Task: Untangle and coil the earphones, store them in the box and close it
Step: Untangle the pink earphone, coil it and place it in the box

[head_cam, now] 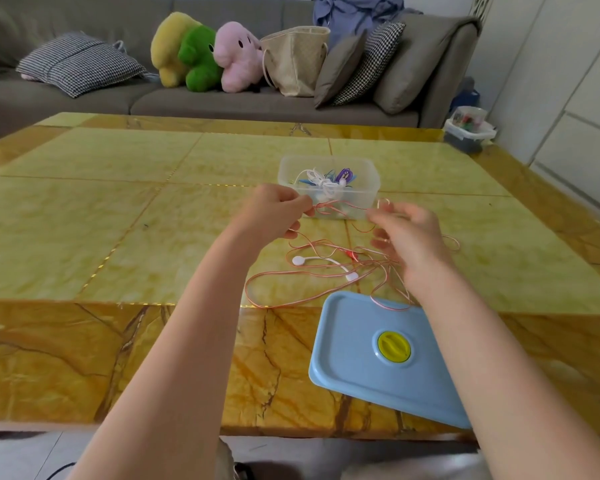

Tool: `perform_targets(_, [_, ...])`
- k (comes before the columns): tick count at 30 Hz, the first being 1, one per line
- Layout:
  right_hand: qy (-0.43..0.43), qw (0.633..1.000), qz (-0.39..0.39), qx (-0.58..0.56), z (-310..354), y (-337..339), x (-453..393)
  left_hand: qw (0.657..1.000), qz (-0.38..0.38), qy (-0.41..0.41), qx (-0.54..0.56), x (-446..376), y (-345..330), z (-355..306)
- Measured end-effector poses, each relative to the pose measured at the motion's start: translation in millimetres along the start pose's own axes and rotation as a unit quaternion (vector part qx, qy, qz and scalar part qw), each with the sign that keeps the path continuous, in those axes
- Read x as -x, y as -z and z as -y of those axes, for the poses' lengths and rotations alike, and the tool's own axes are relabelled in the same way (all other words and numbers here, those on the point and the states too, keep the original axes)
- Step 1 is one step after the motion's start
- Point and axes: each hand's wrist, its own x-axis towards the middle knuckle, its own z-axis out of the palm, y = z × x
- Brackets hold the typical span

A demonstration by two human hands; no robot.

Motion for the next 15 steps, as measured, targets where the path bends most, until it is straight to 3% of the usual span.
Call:
perform_targets(3, [0.112, 0.985, -0.044, 0.12, -1.3, -5.0, 0.1, 1.0, 0.001, 0.003, -0.006, 0.8, 0.6, -0.4])
perform_targets(6, [0.249, 0.939, -0.104, 0.215, -1.0, -9.6, -0.9, 1.0, 0.006, 0.006, -0.019, 1.7, -0.1, -1.1])
perform_targets(11, [0.256, 0.913, -0.165, 0.27, -2.6, -5.7, -5.1, 0.999, -0.023, 0.028, -0.024, -1.8, 0.9, 1.1])
perform_targets(15, [0.327, 0.91, 0.005, 0.256, -3.4, -21.9, 9.1, 1.0, -0.012, 0.014, -0.009, -2.2, 1.0, 0.9])
